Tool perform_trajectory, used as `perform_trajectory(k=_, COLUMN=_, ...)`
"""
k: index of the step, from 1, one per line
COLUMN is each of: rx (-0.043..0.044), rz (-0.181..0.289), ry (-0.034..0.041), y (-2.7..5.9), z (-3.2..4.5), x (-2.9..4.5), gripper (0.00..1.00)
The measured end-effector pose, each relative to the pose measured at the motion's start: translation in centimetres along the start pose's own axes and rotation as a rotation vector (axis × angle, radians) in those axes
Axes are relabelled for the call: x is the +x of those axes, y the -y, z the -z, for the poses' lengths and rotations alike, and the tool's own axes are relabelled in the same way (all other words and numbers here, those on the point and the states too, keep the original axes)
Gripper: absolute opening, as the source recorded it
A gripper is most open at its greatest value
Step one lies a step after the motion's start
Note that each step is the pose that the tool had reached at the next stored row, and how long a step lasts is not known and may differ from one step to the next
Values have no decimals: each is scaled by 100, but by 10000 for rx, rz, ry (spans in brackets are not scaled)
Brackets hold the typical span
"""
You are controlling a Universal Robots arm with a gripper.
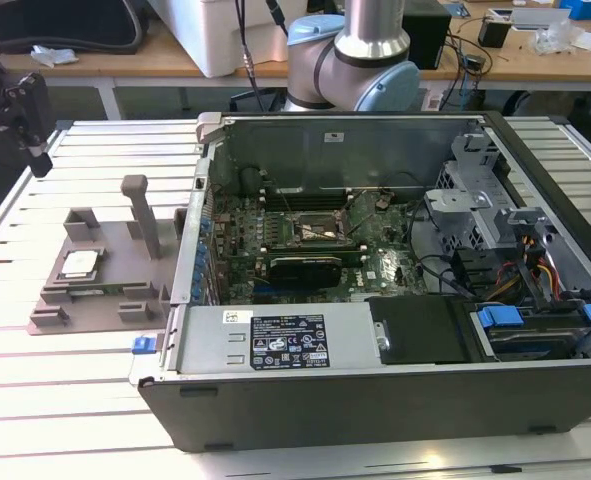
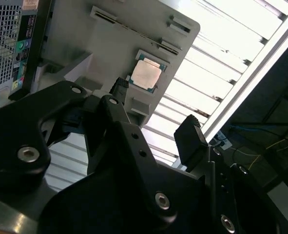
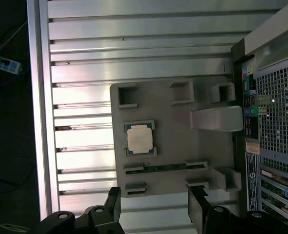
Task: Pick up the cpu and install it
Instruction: 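Pick up the cpu and move it towards the insertion slot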
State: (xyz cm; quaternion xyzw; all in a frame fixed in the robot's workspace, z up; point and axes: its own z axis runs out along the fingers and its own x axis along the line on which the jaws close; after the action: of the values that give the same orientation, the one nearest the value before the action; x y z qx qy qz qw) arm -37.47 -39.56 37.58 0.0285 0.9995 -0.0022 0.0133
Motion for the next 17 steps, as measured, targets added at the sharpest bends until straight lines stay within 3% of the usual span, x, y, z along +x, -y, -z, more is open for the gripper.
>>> perform_trajectory(k=17, rx=0, rz=0, ry=1, y=0, z=-93, x=2, gripper=66)
